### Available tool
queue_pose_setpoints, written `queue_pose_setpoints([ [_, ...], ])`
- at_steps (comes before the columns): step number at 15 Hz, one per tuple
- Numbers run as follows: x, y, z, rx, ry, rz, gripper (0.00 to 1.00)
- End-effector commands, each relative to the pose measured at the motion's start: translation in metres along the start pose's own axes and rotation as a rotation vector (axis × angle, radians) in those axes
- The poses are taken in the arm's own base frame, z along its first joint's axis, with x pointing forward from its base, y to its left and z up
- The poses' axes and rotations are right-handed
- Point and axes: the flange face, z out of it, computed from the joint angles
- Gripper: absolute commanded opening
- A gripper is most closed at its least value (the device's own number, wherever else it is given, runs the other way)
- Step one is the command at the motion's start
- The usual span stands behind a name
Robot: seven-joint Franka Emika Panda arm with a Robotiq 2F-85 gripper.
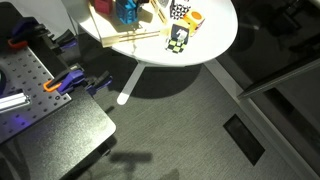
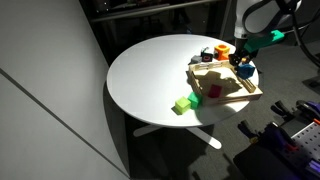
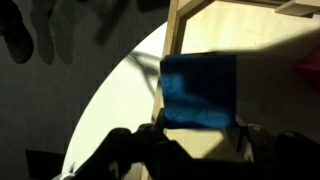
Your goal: Put the blue building block on the table
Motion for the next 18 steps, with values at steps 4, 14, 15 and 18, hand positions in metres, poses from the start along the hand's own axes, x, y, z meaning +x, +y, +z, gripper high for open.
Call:
queue_pose_setpoints([
  [4, -0.024, 0.062, 0.010, 0.029, -0.038, 0.134, 0.33],
  [14, -0.020, 0.123, 0.031, 0.086, -0.013, 0.293, 0.33],
  [15, -0.018, 0.127, 0.031, 0.089, -0.001, 0.302, 0.33],
  [18, -0.014, 0.136, 0.034, 0.096, 0.017, 0.324, 0.33],
])
